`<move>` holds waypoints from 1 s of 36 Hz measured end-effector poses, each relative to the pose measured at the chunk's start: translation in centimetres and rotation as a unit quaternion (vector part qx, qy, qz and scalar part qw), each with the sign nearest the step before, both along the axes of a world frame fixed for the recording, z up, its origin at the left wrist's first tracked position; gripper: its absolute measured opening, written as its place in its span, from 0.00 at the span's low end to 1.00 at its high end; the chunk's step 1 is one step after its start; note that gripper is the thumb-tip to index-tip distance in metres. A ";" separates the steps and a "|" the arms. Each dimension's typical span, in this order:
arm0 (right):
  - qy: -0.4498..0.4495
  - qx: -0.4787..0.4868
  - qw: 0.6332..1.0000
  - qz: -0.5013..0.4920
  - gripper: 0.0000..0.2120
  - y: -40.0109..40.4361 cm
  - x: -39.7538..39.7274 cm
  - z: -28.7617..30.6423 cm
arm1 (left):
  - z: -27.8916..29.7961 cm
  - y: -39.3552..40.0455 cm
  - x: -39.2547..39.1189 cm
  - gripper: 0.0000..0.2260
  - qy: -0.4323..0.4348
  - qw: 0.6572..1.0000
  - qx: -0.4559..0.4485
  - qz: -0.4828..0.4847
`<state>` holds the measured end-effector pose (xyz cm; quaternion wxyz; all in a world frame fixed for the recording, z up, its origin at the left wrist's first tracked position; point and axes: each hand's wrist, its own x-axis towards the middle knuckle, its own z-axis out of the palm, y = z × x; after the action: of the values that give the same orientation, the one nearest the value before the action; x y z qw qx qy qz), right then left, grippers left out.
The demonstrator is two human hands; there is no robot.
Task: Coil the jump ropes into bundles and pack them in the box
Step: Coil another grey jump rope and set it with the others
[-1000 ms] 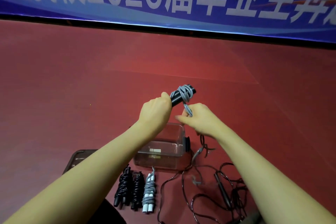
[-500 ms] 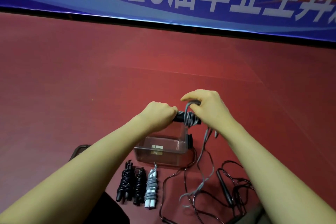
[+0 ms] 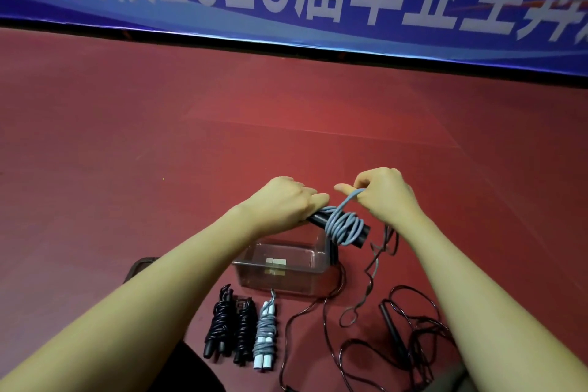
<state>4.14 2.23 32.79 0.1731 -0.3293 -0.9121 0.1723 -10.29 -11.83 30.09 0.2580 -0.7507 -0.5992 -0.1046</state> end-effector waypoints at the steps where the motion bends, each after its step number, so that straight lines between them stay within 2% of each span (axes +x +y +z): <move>1: 0.003 -0.009 1.000 0.004 0.22 0.0 0.0 -0.2 | 0.3 -0.1 0.1 0.06 0.002 1.000 0.008 -0.008; 4: 0.045 -0.055 0.996 0.051 0.21 0.3 0.1 -0.9 | 1.0 -0.3 0.6 0.04 -0.021 0.999 0.036 -0.026; 5: 0.057 -0.067 0.993 0.073 0.18 0.4 0.1 -1.1 | 1.1 -0.4 0.7 0.04 -0.033 0.998 0.045 -0.014; 7: 0.057 -0.088 0.989 0.100 0.06 0.3 0.0 -1.3 | 1.4 -0.3 1.3 0.06 -0.054 0.996 0.065 0.033; 9: 0.051 -0.100 0.988 0.104 0.03 0.0 -0.3 -1.2 | 2.3 -0.3 2.2 0.10 -0.081 0.989 0.055 0.112; 12: 0.051 -0.108 0.985 0.124 0.10 -1.3 -0.4 -0.7 | 2.9 0.1 2.9 0.11 -0.164 0.953 -0.046 0.251; 16: 0.033 -0.147 0.977 0.147 0.05 -2.4 -0.6 -0.6 | 2.6 0.6 2.9 0.07 -0.231 0.915 -0.029 0.328; 18: 0.015 -0.144 0.977 0.158 0.08 -2.9 -0.8 -0.5 | 2.1 0.9 2.7 0.07 -0.247 0.899 -0.037 0.360; 22: 0.007 -0.168 0.971 0.169 0.09 -3.4 -0.7 0.0 | 0.7 1.0 1.6 0.02 -0.239 0.873 -0.056 0.421; 27: 0.071 -0.217 0.952 0.206 0.08 -4.7 -0.5 1.1 | -1.1 0.5 0.0 0.06 -0.188 0.863 -0.101 0.457; 30: 0.093 -0.175 0.959 0.202 0.03 -4.5 -0.3 1.7 | -1.3 0.4 -0.3 0.06 -0.157 0.874 -0.115 0.446; 31: 0.090 -0.143 0.966 0.197 0.04 -4.4 -0.3 1.9 | -1.4 0.4 -0.4 0.06 -0.141 0.878 -0.121 0.440; 34: 0.035 0.021 0.985 0.165 0.10 -4.7 -0.1 2.3 | -2.0 0.5 -0.3 0.08 -0.072 0.895 -0.155 0.412; 36: 0.031 0.108 0.982 0.150 0.12 -4.9 0.0 2.5 | -2.3 0.5 0.0 0.08 -0.039 0.909 -0.169 0.380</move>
<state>4.12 -2.70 35.25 0.2077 -0.1631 -0.9585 0.1072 -10.31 -11.31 27.83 0.1235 -0.4943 -0.8572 0.0749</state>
